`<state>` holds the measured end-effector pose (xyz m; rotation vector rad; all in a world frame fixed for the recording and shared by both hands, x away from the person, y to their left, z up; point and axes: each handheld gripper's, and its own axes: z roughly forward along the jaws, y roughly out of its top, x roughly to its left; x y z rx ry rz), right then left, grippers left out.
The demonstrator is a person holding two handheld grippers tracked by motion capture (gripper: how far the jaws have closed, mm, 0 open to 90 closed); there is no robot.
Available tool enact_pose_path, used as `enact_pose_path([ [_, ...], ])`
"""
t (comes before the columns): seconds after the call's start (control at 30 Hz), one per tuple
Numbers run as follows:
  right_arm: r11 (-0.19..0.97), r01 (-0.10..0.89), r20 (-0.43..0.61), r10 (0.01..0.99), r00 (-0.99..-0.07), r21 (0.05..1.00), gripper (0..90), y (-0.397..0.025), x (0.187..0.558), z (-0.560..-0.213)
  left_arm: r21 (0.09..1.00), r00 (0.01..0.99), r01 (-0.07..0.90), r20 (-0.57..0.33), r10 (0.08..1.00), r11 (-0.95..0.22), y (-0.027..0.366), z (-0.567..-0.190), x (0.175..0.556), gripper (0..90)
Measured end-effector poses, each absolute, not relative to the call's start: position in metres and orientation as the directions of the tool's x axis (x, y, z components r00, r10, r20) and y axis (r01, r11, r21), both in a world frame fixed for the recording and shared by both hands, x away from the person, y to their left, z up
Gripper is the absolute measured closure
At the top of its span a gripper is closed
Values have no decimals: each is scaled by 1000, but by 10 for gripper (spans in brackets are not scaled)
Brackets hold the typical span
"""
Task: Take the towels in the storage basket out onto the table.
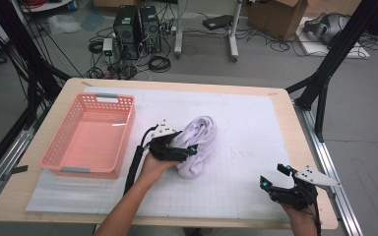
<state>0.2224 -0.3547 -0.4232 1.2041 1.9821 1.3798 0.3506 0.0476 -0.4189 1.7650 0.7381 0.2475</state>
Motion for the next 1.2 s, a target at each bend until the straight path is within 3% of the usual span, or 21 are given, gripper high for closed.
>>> enact_pose_path([
  [0.23,131,402,112,842,-528,906,147,-353,222,-423,948,775,303,-183,604,-101,72,-402,334,197],
  [0.47,135,410,111,846,-521,902,148,-353,224,-424,964,765,257,-157,624,-73,101,-409,305,196],
  [1.2,132,423,117,850,-514,897,148,-353,229,-425,963,767,242,-113,632,-122,109,-415,291,199],
])
